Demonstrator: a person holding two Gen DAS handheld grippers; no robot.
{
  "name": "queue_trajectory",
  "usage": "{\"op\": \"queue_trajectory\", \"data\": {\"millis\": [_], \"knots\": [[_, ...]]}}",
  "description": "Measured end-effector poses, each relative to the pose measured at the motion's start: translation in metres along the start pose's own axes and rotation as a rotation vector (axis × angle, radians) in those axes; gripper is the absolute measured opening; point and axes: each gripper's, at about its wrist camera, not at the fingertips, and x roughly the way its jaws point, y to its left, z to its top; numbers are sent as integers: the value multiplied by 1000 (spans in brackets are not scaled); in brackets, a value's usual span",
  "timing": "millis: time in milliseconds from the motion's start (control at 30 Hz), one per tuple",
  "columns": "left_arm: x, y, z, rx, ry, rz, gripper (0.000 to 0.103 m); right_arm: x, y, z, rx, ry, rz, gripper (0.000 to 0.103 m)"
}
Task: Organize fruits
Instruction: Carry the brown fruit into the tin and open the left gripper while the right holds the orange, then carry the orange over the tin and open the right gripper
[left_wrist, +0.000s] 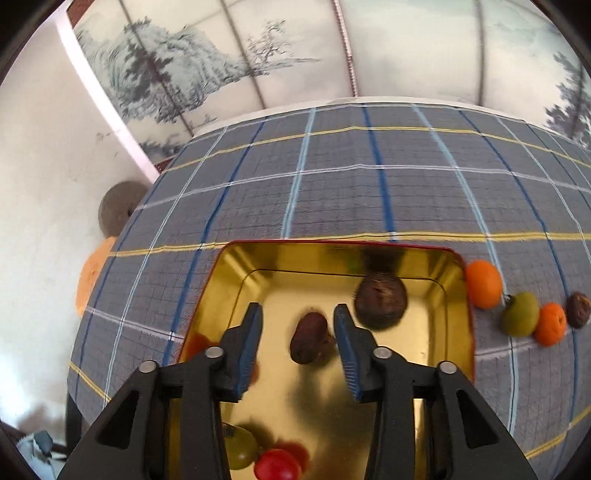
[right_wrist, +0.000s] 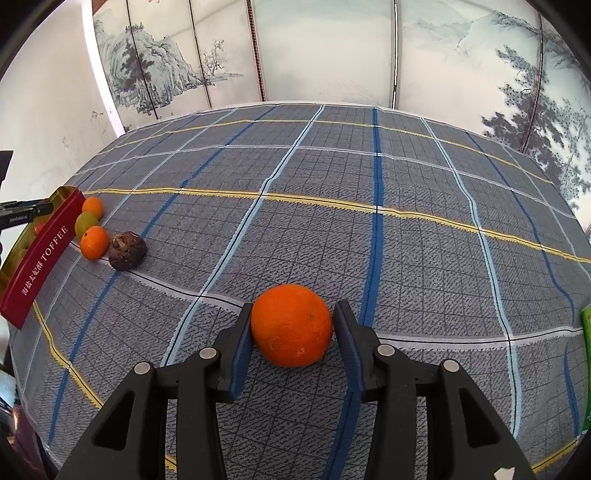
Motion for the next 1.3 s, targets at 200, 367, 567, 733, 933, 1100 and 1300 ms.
{"op": "queue_trajectory", "data": {"millis": [200,367,567,733,933,1100,1300], "knots": [[-24,18,-9,-69,-52,10,75,0,1,0,-10,0,-11,42],[-59,39,-40,-167,-90,-103,76,-3,-5,-2,30,-7,20,36],[-101,57,-95,-216,-155,-159,76,-12,-1,-9,101,-27,75,35],[-134,52,-129,-185,-215,-139,76,-26,29,-2,92,-66,168,35],[-144,53,-146,-197,-182,-207,76,-45,119,29,-32,-109,385,35],[-145,64,-153,-244,-157,-241,76,-48,222,57,-167,-104,603,35],[-144,71,-159,-233,-125,-175,76,-20,305,77,-289,-37,661,35]]}}
